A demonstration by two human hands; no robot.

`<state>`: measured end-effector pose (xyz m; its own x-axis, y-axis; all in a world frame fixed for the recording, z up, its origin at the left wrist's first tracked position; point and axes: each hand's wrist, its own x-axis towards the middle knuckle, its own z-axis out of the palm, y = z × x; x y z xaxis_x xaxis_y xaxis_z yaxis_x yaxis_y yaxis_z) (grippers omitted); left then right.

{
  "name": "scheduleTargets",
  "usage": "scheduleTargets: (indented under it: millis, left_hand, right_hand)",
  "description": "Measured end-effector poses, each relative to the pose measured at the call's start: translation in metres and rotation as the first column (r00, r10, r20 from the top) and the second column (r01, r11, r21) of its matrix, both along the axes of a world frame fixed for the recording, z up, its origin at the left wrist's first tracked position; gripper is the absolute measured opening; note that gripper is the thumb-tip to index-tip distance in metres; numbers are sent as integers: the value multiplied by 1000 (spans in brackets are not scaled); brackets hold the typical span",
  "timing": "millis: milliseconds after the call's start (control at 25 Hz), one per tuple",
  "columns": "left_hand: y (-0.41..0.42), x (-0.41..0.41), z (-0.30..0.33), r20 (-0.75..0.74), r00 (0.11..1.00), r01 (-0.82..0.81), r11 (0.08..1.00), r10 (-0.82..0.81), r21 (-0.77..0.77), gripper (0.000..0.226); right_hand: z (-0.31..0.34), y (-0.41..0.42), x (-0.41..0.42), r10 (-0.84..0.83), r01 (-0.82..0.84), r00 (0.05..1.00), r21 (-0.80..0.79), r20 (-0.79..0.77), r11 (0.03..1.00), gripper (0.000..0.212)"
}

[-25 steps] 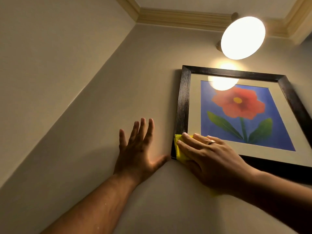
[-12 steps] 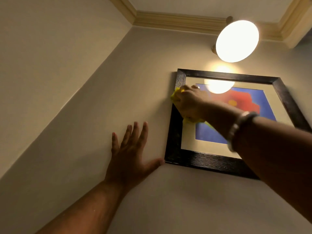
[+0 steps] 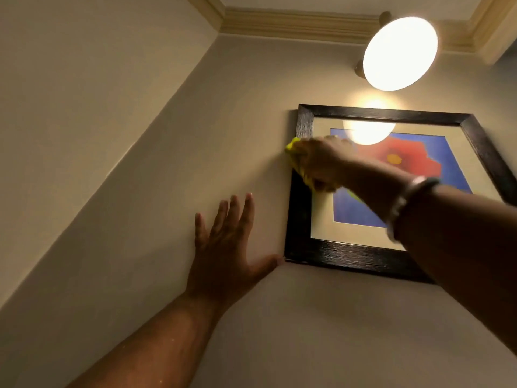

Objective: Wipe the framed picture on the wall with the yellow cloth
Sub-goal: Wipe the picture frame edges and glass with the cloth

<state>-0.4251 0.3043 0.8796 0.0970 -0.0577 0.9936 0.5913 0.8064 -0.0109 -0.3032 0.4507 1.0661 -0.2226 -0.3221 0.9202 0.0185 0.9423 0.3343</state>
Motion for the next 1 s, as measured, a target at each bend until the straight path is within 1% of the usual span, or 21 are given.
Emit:
scheduleTargets:
  millis: [80, 120, 160, 200, 280, 320, 360, 400, 440, 480, 520, 560, 600, 640, 720, 760, 800, 880, 920, 960, 1000]
  left_hand:
    - [1, 0, 0, -12, 1000, -14, 1000, 14, 5, 107]
    - [1, 0, 0, -10, 1000, -21, 1000, 21, 4, 107]
    - [1, 0, 1, -10, 1000, -21, 1000, 21, 4, 107]
    - [1, 0, 2, -8, 1000, -16, 1000, 16, 1, 107]
    - [-1, -1, 1, 0, 1000, 6, 1000, -6, 1, 105]
    - [-2, -1, 1, 2, 1000, 18, 1000, -18, 2, 104]
    - [-1, -1, 1, 9, 1000, 26, 1000, -26, -3, 104]
    - [0, -1, 1, 13, 1000, 23, 1000, -23, -6, 105]
    - [0, -1, 0, 11, 1000, 10, 1000, -10, -3, 105]
    - [1, -2, 0, 5, 1000, -5, 1000, 5, 3, 106]
    - [1, -2, 1, 0, 1000, -13, 1000, 13, 7, 105]
    - [1, -2, 1, 0, 1000, -13, 1000, 13, 7, 105]
    - [1, -3, 2, 0, 1000, -5, 1000, 5, 4, 105]
    - [0, -3, 2, 1, 1000, 6, 1000, -6, 1, 105]
    - [-1, -2, 2, 3, 1000, 19, 1000, -19, -5, 104]
    - [-1, -2, 2, 0, 1000, 17, 1000, -17, -8, 104]
    - [-1, -2, 2, -3, 1000, 14, 1000, -14, -8, 104]
    - [-1, -2, 3, -1, 1000, 5, 1000, -5, -6, 104]
    - [0, -2, 3, 1, 1000, -5, 1000, 5, -7, 105]
    - [0, -2, 4, -1, 1000, -19, 1000, 19, -8, 106]
    - [1, -3, 3, -3, 999, -33, 999, 33, -8, 107]
  right_hand:
    - [42, -8, -1, 88, -79, 996, -218, 35, 973, 42]
    - [50, -12, -4, 120, -102, 991, -264, 55, 959, 44]
    - [52, -14, -5, 115, -95, 991, -269, 61, 959, 45]
    - [45, -13, -5, 68, -58, 997, -224, 37, 973, 45]
    - [3, -4, -5, -74, 73, 996, -14, -47, 997, 40]
    - [-28, 6, -7, -92, 103, 991, 110, -97, 989, 37]
    - [-66, 19, -8, -57, 88, 988, 222, -143, 971, 35]
    - [-108, 30, -7, -31, 81, 986, 301, -166, 950, 36]
    - [-145, 39, -5, -44, 104, 984, 352, -174, 930, 40]
    - [-169, 47, -4, -73, 131, 984, 380, -164, 916, 45]
    - [-177, 55, -4, -84, 143, 983, 403, -161, 904, 48]
    - [-171, 58, -5, -63, 130, 984, 421, -168, 898, 48]
    - [-155, 56, -3, -41, 109, 985, 425, -168, 898, 43]
    - [-133, 48, -1, -34, 90, 989, 400, -146, 912, 33]
    - [-78, 31, -5, -45, 82, 991, 294, -128, 952, 11]
    - [-46, 25, -8, -41, 63, 993, 202, -107, 977, 8]
    - [-13, 22, -10, -27, 33, 997, 84, -73, 996, 15]
    - [40, 15, -12, 60, -62, 998, -141, -19, 988, 33]
    - [60, 12, -13, 68, -71, 997, -197, -19, 978, 38]
    - [72, 9, -13, 39, -43, 999, -213, -24, 976, 42]
    - [77, 7, -15, -25, 18, 999, -188, -39, 982, 45]
